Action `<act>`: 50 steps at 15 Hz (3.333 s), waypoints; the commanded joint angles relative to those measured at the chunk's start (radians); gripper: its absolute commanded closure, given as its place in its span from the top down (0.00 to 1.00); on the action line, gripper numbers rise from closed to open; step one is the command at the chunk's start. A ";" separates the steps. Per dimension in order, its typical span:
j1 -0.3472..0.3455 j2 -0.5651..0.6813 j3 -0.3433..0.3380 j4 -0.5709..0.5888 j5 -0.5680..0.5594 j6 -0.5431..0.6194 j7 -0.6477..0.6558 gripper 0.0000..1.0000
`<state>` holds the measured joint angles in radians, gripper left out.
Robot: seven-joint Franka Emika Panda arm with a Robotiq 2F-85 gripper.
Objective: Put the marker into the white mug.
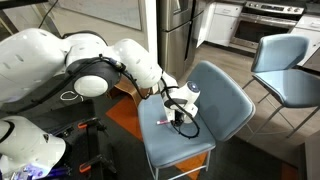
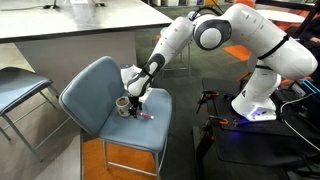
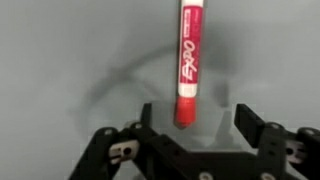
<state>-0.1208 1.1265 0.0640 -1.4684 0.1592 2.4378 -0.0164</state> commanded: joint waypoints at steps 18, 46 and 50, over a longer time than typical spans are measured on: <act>0.041 -0.183 0.011 -0.151 0.008 0.121 -0.004 0.05; 0.025 -0.314 -0.042 -0.303 -0.161 0.832 -0.025 0.05; -0.021 -0.234 0.013 -0.212 -0.186 0.839 -0.035 0.05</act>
<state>-0.0973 0.8303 0.0282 -1.7511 -0.0004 3.2405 -0.0191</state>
